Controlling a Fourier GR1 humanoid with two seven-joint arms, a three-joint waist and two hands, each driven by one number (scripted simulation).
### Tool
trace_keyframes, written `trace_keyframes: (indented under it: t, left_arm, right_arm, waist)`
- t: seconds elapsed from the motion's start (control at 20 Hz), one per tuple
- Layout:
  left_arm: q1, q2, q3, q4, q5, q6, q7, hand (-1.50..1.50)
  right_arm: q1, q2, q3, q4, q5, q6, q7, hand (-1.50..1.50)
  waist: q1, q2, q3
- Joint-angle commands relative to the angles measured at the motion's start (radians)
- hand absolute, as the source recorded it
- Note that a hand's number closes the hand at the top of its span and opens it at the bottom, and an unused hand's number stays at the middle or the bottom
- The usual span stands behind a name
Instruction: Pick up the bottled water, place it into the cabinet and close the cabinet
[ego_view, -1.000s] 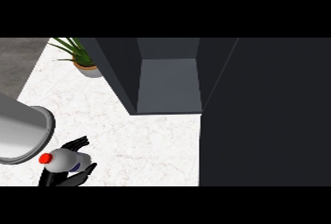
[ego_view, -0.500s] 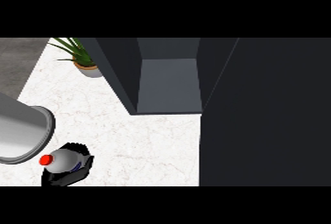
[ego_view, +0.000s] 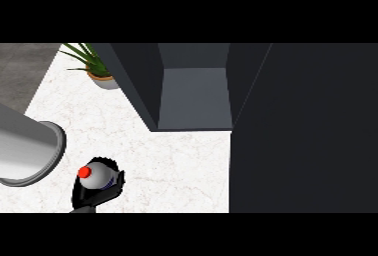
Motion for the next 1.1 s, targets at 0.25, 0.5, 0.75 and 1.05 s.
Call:
trace_keyframes:
  t: [0.25, 0.5, 0.75, 1.05]
  left_arm:
    - [-0.033, -0.079, -0.247, -0.034, 0.248, 0.023, 0.063, 1.50]
    - [-0.071, -0.080, -0.413, -0.193, 0.393, 0.186, 0.208, 1.50]
    - [-0.091, -0.080, -0.514, -0.379, 0.422, 0.360, 0.313, 1.50]
    - [-0.241, -0.080, -0.669, -0.406, 0.414, 0.632, 0.372, 1.50]
  right_arm:
    - [0.001, -0.009, -0.011, -0.083, -0.060, -0.006, 0.061, -1.50]
    - [-0.003, 0.019, 0.019, -0.025, -0.035, -0.004, 0.031, -1.50]
    - [0.025, 0.009, 0.007, -0.114, -0.077, -0.008, 0.073, -1.50]
    - [-0.017, 0.011, -0.032, -0.041, -0.081, 0.000, 0.044, -1.50]
  waist:
    - [-0.001, -0.001, -0.012]
    - [0.002, -0.002, -0.011]
    - [0.003, 0.000, -0.011]
    - [-0.012, 0.005, -0.012]
